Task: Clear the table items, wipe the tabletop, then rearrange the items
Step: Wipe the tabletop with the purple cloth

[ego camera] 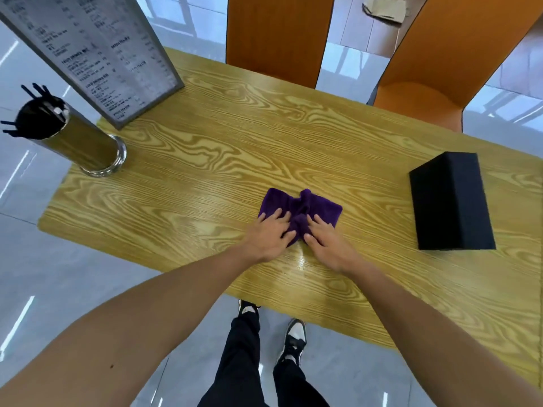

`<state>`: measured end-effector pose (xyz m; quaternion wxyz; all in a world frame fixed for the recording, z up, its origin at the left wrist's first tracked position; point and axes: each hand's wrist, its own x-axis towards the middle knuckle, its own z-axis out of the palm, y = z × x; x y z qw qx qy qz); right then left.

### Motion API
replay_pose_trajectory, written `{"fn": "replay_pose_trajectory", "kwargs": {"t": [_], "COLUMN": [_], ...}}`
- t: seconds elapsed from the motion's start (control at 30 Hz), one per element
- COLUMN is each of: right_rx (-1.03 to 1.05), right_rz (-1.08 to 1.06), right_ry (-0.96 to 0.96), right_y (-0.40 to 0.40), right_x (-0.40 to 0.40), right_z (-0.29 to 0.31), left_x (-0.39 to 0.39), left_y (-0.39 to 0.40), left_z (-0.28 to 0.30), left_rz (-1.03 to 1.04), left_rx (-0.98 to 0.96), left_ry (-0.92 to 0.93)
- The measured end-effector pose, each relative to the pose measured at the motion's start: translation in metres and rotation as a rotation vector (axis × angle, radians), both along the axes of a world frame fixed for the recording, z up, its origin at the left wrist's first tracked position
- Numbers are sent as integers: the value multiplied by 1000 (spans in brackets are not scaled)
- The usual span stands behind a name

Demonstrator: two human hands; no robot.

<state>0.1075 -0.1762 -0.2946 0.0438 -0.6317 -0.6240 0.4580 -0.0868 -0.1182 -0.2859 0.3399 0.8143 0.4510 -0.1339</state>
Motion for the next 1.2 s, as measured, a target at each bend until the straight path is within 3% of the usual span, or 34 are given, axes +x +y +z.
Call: {"fn": "replay_pose_trajectory", "kwargs": {"t": [0.67, 0.9, 1.2], "right_rx": [117, 149, 166], "right_rz": [267, 353, 274], "right_ry": [-245, -326, -330], "right_y": [-161, -159, -122], "right_x": [-14, -10, -27], "right_z": [-5, -7, -10], "left_x": [-16, -25, -35], "left_y": [-189, -186, -139], "left_z": [-18, -23, -25], "left_rz": [107, 37, 19], "left_rx": [126, 186, 193], "left_ry": [7, 17, -22]}}
